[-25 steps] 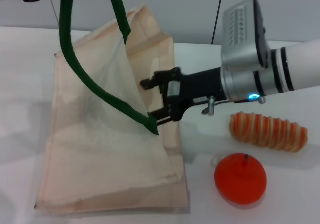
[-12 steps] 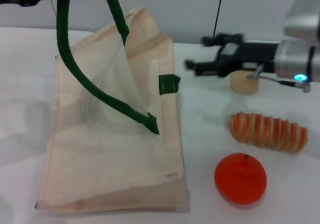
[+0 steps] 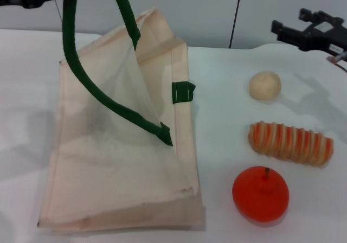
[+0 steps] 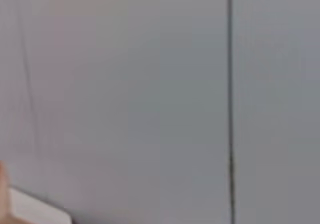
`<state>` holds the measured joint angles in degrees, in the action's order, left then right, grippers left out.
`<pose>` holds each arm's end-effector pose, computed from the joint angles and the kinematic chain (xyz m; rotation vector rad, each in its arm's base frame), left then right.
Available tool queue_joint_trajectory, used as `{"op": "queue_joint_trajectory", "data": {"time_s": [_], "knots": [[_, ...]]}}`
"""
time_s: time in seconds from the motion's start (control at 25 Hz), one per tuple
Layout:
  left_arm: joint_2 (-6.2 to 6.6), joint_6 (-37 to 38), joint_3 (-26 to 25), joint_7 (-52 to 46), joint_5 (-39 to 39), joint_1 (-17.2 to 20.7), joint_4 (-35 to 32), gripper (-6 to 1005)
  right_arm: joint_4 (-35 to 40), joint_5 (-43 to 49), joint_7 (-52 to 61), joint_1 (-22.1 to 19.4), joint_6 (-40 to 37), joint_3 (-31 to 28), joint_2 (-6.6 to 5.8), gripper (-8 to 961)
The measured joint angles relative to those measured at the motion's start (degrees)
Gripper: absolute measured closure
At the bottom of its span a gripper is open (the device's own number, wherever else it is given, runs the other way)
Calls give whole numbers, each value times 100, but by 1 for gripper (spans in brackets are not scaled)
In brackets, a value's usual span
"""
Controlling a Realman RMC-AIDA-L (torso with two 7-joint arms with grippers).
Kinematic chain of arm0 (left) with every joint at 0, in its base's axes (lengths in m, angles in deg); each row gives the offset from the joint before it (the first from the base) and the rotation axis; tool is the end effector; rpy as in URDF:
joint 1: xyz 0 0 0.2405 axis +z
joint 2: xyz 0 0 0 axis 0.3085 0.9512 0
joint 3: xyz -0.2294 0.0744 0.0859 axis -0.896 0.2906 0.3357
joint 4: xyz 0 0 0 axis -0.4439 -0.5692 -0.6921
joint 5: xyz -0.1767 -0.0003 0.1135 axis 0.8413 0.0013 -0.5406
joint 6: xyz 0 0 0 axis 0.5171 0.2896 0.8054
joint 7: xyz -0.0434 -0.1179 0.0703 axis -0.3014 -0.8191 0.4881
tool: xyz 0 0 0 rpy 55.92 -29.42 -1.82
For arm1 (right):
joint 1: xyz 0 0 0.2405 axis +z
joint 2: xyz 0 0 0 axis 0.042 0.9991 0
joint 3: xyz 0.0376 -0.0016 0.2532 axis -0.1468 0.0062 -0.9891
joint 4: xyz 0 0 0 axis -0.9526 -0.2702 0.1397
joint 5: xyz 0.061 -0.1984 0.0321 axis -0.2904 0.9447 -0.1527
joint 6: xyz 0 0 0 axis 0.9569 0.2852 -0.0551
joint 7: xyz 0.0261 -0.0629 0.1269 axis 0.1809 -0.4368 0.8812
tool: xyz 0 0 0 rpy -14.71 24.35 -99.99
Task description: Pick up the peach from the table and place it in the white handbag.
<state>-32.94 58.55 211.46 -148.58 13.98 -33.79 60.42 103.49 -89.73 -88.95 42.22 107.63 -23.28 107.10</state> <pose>-0.2172 0.3770 0.1654 -2.6123 -0.6607 -1.0094 0.2458 0.4352 0.0170 -2.1983 0.6056 0.6800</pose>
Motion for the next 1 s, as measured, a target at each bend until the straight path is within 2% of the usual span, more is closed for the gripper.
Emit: {"op": "queue_joint_trajectory", "data": {"time_s": [0.4, 0.6, 0.88, 1.0], "knots": [[-21, -44, -9, -77, 322, 7, 28, 853, -21, 0, -92, -69, -7, -234, 3, 59], [-18, -43, -9, -112, 384, 17, 42, 662, -21, -5, -93, -71, -8, -237, 9, 59], [-20, -73, -8, -115, 458, 28, 45, 480, -21, -62, -94, -69, -8, -243, 12, 59], [-65, -213, -9, -104, 731, 63, 34, 416, -21, -66, -94, -72, -8, -247, 12, 59]]}}
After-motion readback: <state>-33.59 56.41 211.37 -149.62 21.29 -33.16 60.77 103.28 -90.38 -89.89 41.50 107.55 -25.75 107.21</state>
